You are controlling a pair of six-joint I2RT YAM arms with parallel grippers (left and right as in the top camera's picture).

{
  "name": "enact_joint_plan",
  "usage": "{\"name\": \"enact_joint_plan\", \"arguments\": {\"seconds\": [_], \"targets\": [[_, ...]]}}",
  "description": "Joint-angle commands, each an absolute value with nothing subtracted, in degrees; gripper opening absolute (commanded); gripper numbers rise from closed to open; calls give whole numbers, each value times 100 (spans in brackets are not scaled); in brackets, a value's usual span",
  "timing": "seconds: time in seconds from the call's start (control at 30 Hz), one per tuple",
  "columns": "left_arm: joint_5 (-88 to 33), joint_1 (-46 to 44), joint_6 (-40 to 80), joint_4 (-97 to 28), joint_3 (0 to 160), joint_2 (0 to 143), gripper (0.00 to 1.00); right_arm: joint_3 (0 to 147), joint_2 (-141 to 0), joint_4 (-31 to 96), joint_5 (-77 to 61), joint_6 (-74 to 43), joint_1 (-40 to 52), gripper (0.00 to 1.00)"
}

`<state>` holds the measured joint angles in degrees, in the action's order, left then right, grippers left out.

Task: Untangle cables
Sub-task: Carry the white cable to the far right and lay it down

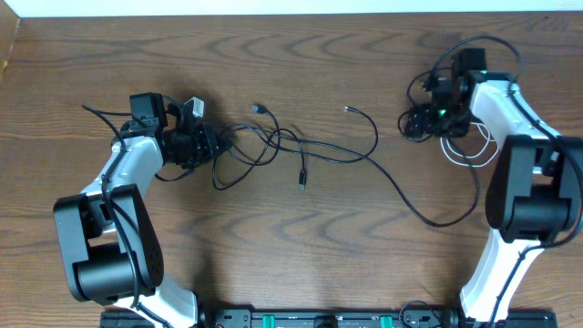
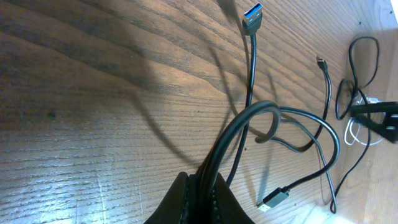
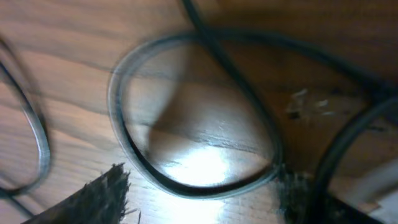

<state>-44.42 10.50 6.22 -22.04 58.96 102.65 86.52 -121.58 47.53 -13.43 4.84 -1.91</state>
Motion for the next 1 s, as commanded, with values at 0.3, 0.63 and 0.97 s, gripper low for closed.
{"name": "enact_joint_plan", "arguments": {"seconds": [0.3,0.63,0.97], "targets": [[-4412,1081,655,-2215,5918,10337,8,8689,-12648,4775,1155,670,-290,42],[-4410,1081,652,-2217,5918,10337,8,8689,-12648,4499,1382,591,-1328,39],[-4410,1079,652,-2217,5918,10337,8,9564,-12621,4995,812,587,-2049,58]]}}
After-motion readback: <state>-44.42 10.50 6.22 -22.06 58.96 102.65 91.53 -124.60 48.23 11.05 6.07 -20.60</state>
